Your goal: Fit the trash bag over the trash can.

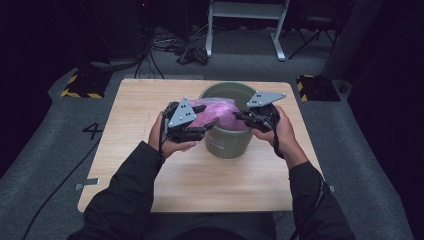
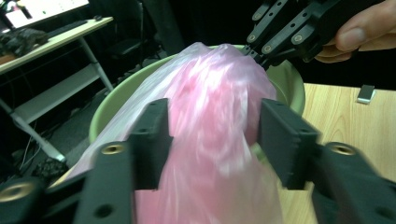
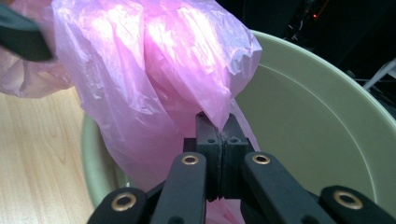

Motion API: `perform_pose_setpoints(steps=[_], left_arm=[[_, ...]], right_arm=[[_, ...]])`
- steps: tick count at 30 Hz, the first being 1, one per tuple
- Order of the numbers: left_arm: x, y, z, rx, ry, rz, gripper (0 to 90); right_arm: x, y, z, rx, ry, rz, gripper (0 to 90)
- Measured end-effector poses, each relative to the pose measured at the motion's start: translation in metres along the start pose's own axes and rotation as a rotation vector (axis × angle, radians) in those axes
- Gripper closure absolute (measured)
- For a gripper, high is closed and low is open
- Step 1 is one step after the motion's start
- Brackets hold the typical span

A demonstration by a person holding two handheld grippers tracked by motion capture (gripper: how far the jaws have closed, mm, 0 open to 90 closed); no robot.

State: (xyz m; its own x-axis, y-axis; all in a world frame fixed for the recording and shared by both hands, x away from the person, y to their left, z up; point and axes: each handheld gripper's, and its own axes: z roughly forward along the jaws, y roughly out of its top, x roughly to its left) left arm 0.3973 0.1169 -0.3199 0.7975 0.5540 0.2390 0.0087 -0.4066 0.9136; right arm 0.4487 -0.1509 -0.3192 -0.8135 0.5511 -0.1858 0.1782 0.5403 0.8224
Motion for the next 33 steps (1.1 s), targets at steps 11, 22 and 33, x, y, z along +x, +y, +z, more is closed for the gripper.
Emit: perform_pose_setpoints(steps=[11,22,33], left_arm=[[-0.004,-0.029,-0.045,-0.054,0.003,-0.081,27.0],[-0.002,-0.048,-0.04,-0.035,-0.022,-0.118,29.0],[-0.007,-0.042,-0.024,-0.049,-0.003,-0.044,76.0]], right_arm=[[-0.02,-0.012,-0.007,0.009,-0.039,0.04,86.6],[-0.033,-0.025,-0.013,0.016,-0.04,0.028,82.4],[-0.026,-0.028,-0.02,0.016,0.017,-0.019,45.8]])
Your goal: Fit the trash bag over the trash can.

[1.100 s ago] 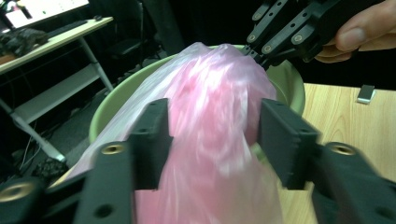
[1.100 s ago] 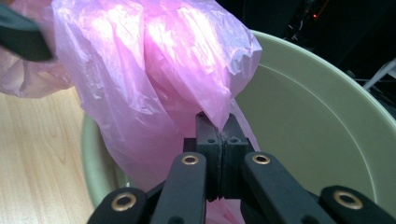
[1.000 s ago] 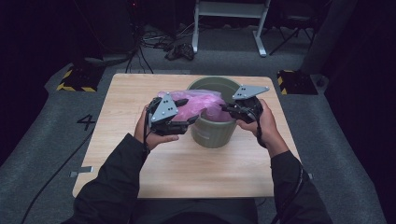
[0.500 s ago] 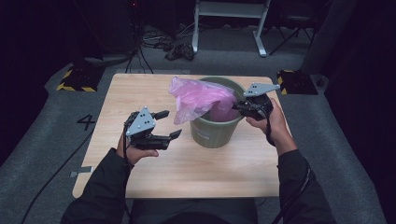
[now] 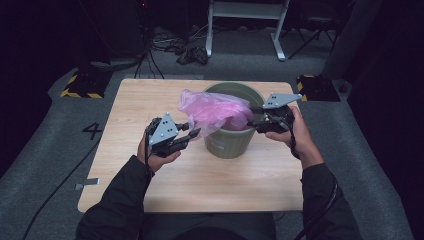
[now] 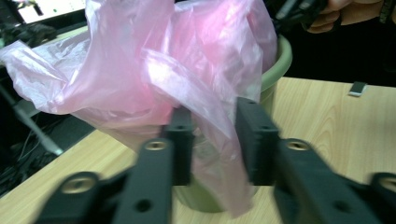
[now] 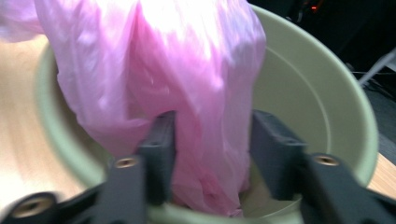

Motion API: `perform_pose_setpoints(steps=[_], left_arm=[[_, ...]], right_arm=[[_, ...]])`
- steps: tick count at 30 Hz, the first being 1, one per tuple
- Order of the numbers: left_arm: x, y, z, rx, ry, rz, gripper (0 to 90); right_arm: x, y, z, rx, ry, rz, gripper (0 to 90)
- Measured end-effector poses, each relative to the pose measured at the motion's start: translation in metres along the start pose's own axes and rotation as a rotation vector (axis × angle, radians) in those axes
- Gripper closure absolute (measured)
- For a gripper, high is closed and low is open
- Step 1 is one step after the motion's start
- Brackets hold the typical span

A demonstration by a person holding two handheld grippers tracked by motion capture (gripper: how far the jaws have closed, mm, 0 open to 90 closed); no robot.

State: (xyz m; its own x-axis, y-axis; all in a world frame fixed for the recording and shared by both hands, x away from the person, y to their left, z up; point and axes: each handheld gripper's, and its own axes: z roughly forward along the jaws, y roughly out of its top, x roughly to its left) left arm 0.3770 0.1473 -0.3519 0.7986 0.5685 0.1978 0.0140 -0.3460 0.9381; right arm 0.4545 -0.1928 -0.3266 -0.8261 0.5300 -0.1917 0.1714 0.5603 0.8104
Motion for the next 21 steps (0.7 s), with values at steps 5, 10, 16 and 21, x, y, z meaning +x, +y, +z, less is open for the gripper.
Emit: perform_pose_setpoints(steps=[5,10,16,21], left_arm=[[0.002,0.002,-0.002,0.001,-0.012,0.033,88.2],[0.001,0.006,-0.004,-0.002,-0.011,0.051,88.7],[-0.006,0.012,-0.01,-0.013,-0.023,0.087,88.7],[-0.01,0.016,-0.013,-0.024,-0.044,0.103,88.7]], right_arm=[[0.007,0.002,-0.015,-0.072,-0.003,-0.027,26.1],[0.015,0.016,-0.029,-0.16,0.006,-0.028,25.1],[0.035,0.036,-0.031,-0.198,0.017,-0.079,25.8],[0.048,0.048,-0.016,-0.165,0.044,-0.127,25.5]])
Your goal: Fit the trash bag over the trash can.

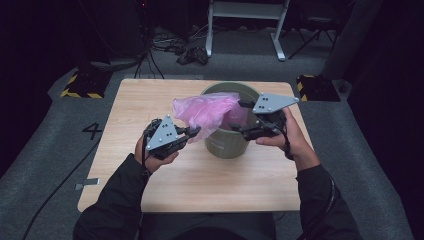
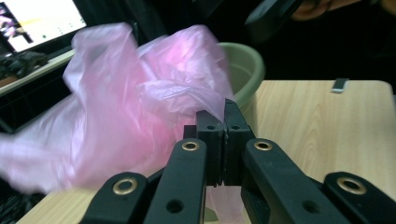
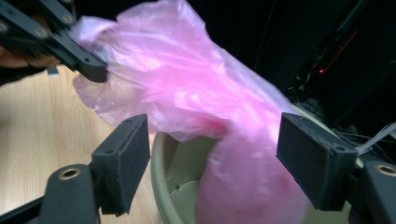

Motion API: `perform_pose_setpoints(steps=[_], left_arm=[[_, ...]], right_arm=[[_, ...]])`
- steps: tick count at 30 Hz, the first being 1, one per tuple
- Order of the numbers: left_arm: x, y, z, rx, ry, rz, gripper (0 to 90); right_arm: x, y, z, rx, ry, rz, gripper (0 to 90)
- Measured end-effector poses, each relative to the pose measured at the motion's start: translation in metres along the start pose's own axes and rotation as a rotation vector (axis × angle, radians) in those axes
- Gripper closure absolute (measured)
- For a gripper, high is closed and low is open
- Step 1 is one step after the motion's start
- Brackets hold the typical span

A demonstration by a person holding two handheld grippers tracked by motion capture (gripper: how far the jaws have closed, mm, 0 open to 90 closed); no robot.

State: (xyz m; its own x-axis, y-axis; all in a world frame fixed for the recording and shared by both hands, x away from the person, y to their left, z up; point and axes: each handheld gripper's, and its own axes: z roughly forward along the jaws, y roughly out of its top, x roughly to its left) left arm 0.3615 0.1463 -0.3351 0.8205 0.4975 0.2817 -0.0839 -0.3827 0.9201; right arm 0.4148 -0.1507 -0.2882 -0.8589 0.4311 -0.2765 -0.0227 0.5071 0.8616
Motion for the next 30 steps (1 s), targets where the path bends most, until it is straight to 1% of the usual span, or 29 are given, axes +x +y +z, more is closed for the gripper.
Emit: perform_pose_setpoints(steps=[1,2,4,5,6,7,8,9,10,11,13,14,15,16,18,19,20,21,22,23,24,26,27,28,29,30], left_arm=[[-0.001,0.001,0.0,-0.002,-0.006,0.009,88.6],[-0.002,0.001,0.0,-0.01,-0.012,0.007,88.5],[-0.004,0.003,0.0,-0.014,-0.019,0.018,88.1],[-0.005,0.003,0.0,-0.016,-0.025,0.018,87.7],[-0.005,0.003,-0.001,-0.018,-0.03,0.02,87.0],[-0.006,0.004,-0.001,-0.018,-0.031,0.024,85.7],[-0.007,0.004,-0.001,-0.017,-0.031,0.025,84.7],[-0.007,0.004,-0.002,-0.017,-0.034,0.025,83.9],[-0.007,0.004,-0.002,-0.017,-0.036,0.023,82.9],[-0.008,0.004,-0.003,-0.022,-0.033,0.017,81.9],[-0.008,0.003,-0.005,-0.036,-0.042,0.015,78.4],[-0.008,0.003,-0.006,-0.041,-0.039,0.009,74.3],[-0.008,0.003,-0.007,-0.041,-0.042,0.008,70.6],[-0.009,0.003,-0.008,-0.042,-0.047,0.01,69.3],[-0.01,0.002,-0.012,-0.039,-0.041,0.007,63.7],[-0.01,0.001,-0.014,-0.04,-0.043,0.007,63.4],[-0.011,0.001,-0.015,-0.036,-0.04,0.002,61.3],[-0.01,0.0,-0.017,-0.024,-0.028,-0.011,57.2],[-0.01,0.0,-0.019,-0.014,-0.033,-0.026,51.1],[-0.009,-0.001,-0.02,-0.002,-0.037,-0.039,48.3],[-0.01,-0.002,-0.02,0.004,-0.031,-0.044,46.4],[-0.012,-0.004,-0.021,0.007,-0.051,-0.05,46.0],[-0.013,-0.005,-0.022,0.011,-0.052,-0.047,45.0],[-0.014,-0.006,-0.023,0.017,-0.052,-0.043,42.8],[-0.015,-0.008,-0.025,0.009,-0.052,-0.049,40.6],[-0.015,-0.009,-0.028,0.009,-0.051,-0.058,37.4]], right_arm=[[0.001,0.0,0.005,0.012,0.005,-0.003,27.8],[0.001,0.0,0.012,0.034,0.002,-0.009,33.3],[0.001,-0.002,0.02,0.078,-0.007,-0.012,47.9],[0.0,-0.004,0.024,0.097,-0.014,-0.005,56.3],[0.0,-0.006,0.027,0.109,-0.012,0.003,62.7],[-0.001,-0.008,0.029,0.119,-0.013,0.007,68.4],[-0.002,-0.011,0.03,0.119,-0.016,0.014,76.0],[-0.003,-0.013,0.031,0.121,-0.012,0.022,81.9],[-0.003,-0.015,0.031,0.124,-0.011,0.031,87.0],[-0.004,-0.017,0.031,0.123,-0.011,0.032,89.9],[-0.004,-0.02,0.03,0.121,-0.015,0.037,90.0],[-0.004,-0.021,0.029,0.119,-0.018,0.039,90.0],[-0.005,-0.022,0.027,0.116,-0.022,0.043,90.0],[-0.006,-0.023,0.025,0.115,-0.025,0.047,90.0],[-0.008,-0.025,0.021,0.109,-0.032,0.056,90.0],[-0.009,-0.026,0.019,0.105,-0.032,0.062,90.0],[-0.009,-0.027,0.018,0.099,-0.032,0.067,90.0],[-0.01,-0.028,0.017,0.096,-0.033,0.07,90.0],[-0.01,-0.028,0.016,0.092,-0.04,0.077,89.7],[-0.011,-0.029,0.015,0.09,-0.038,0.083,87.9],[-0.011,-0.03,0.015,0.087,-0.035,0.086,83.7],[-0.01,-0.032,0.014,0.077,-0.033,0.085,77.6],[-0.01,-0.033,0.013,0.068,-0.031,0.084,72.6],[-0.009,-0.033,0.012,0.055,-0.027,0.088,65.5],[-0.008,-0.033,0.011,0.044,-0.019,0.085,62.8],[-0.004,-0.031,0.01,0.03,0.004,0.065,60.2]])
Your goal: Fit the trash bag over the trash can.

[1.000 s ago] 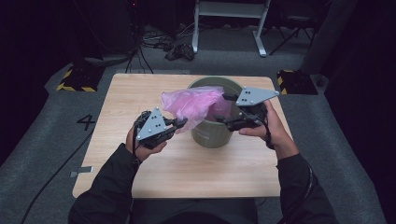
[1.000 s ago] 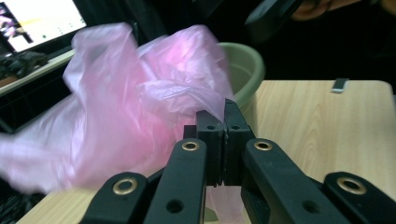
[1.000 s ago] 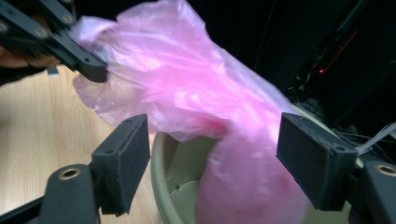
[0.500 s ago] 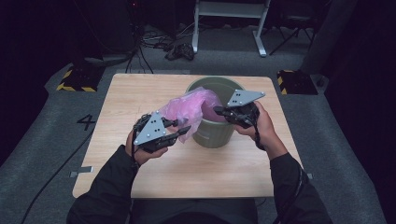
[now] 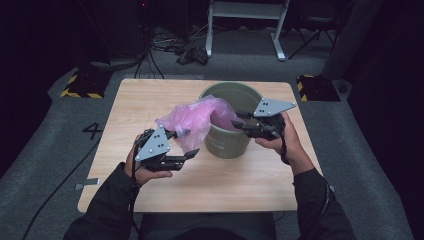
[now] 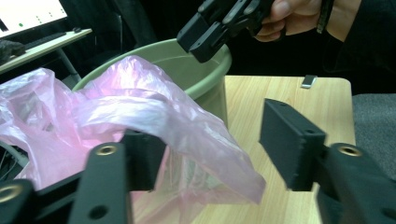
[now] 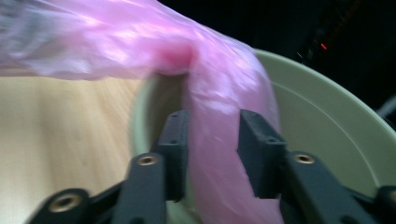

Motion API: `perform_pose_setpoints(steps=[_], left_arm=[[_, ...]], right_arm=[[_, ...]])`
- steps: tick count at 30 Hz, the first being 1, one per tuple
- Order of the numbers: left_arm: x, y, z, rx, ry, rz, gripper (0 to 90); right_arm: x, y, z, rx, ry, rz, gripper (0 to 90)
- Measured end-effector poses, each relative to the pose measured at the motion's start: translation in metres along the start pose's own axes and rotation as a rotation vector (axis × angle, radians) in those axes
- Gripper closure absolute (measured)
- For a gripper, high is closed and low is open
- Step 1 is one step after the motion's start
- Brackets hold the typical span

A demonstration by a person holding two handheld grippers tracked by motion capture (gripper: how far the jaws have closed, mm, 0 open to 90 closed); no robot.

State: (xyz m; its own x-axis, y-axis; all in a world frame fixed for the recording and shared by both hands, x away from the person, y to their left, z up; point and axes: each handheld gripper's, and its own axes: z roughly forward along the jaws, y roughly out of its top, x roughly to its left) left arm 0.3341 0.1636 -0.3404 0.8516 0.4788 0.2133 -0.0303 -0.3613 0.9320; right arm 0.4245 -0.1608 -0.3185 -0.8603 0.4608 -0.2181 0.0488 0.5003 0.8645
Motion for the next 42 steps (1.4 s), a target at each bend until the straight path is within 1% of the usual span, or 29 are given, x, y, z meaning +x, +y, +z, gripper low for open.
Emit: perform_pose_setpoints(steps=[2,4,5,8,11,13,15,16,17,18,19,21,22,23,24,25,27,29,31,32,33,34,35,36,37,38,39,40,42], left_arm=[[-0.001,-0.005,-0.006,-0.009,0.023,-0.029,29.3],[-0.001,-0.009,-0.011,-0.013,0.026,-0.044,26.4],[-0.002,-0.011,-0.013,-0.009,0.036,-0.048,24.7],[-0.001,-0.018,-0.023,0.011,0.059,-0.052,22.3],[0.002,-0.027,-0.033,0.02,0.098,-0.061,20.9],[0.007,-0.033,-0.04,0.019,0.122,-0.08,20.2],[0.015,-0.041,-0.044,0.022,0.147,-0.104,20.2],[0.02,-0.045,-0.045,0.028,0.17,-0.118,20.2],[0.027,-0.049,-0.045,0.033,0.183,-0.139,20.2],[0.032,-0.053,-0.045,0.03,0.185,-0.155,20.2],[0.041,-0.058,-0.044,0.028,0.184,-0.187,20.3],[0.055,-0.064,-0.039,0.028,0.206,-0.226,20.7],[0.062,-0.067,-0.035,0.028,0.201,-0.253,20.7],[0.069,-0.069,-0.031,0.03,0.2,-0.27,20.7],[0.072,-0.07,-0.028,0.032,0.2,-0.273,20.7],[0.076,-0.071,-0.024,0.033,0.187,-0.278,21.2],[0.083,-0.072,-0.014,0.042,0.168,-0.273,20.8],[0.087,-0.071,-0.007,0.034,0.136,-0.288,21.6],[0.087,-0.069,-0.002,0.037,0.128,-0.276,22.1],[0.087,-0.068,0.0,0.039,0.124,-0.27,25.6],[0.086,-0.066,0.003,0.04,0.115,-0.264,31.5],[0.085,-0.065,0.004,0.034,0.107,-0.259,34.0],[0.084,-0.063,0.006,0.019,0.078,-0.258,36.3],[0.083,-0.061,0.008,0.015,0.072,-0.25,44.3],[0.081,-0.058,0.01,0.018,0.077,-0.239,46.6],[0.078,-0.056,0.012,0.022,0.065,-0.221,50.3],[0.075,-0.053,0.014,0.026,0.067,-0.21,55.0],[0.074,-0.051,0.015,0.026,0.066,-0.2,56.4],[0.069,-0.046,0.018,0.02,0.062,-0.177,63.5]], right_arm=[[0.005,0.003,0.0,-0.005,0.005,-0.026,51.6],[0.011,0.006,0.001,-0.004,0.021,-0.043,47.9],[0.013,0.007,0.001,-0.006,0.024,-0.045,45.4],[0.015,0.007,0.002,-0.014,0.031,-0.042,40.9],[0.016,0.006,0.002,-0.016,0.028,-0.036,36.7],[0.016,0.005,0.003,-0.016,0.023,-0.032,34.6],[0.016,0.005,0.004,-0.018,0.021,-0.027,33.2],[0.016,0.004,0.004,-0.017,0.021,-0.027,32.8],[0.016,0.004,0.004,-0.015,0.021,-0.028,32.3],[0.016,0.004,0.005,-0.014,0.021,-0.028,32.0],[0.017,0.004,0.005,-0.015,0.023,-0.028,32.0],[0.017,0.005,0.005,-0.018,0.027,-0.028,31.5],[0.018,0.005,0.005,-0.019,0.028,-0.028,31.2],[0.018,0.006,0.005,-0.021,0.029,-0.03,30.7],[0.019,0.007,0.005,-0.022,0.027,-0.033,30.4],[0.02,0.008,0.005,-0.024,0.028,-0.035,29.9],[0.023,0.012,0.005,-0.031,0.031,-0.045,28.9],[0.028,0.016,0.004,-0.038,0.035,-0.062,27.6],[0.034,0.02,0.003,-0.052,0.043,-0.073,26.9],[0.036,0.022,0.003,-0.057,0.046,-0.08,26.6],[0.039,0.024,0.003,-0.06,0.049,-0.086,25.9],[0.042,0.027,0.003,-0.064,0.052,-0.095,25.4],[0.046,0.029,0.004,-0.072,0.057,-0.103,25.4],[0.05,0.032,0.004,-0.079,0.07,-0.114,25.2],[0.054,0.034,0.004,-0.082,0.076,-0.121,24.8],[0.057,0.037,0.005,-0.086,0.078,-0.13,24.4],[0.061,0.039,0.006,-0.089,0.077,-0.142,23.5],[0.064,0.041,0.006,-0.088,0.079,-0.152,23.0],[0.068,0.044,0.008,-0.094,0.079,-0.153,22.0]])
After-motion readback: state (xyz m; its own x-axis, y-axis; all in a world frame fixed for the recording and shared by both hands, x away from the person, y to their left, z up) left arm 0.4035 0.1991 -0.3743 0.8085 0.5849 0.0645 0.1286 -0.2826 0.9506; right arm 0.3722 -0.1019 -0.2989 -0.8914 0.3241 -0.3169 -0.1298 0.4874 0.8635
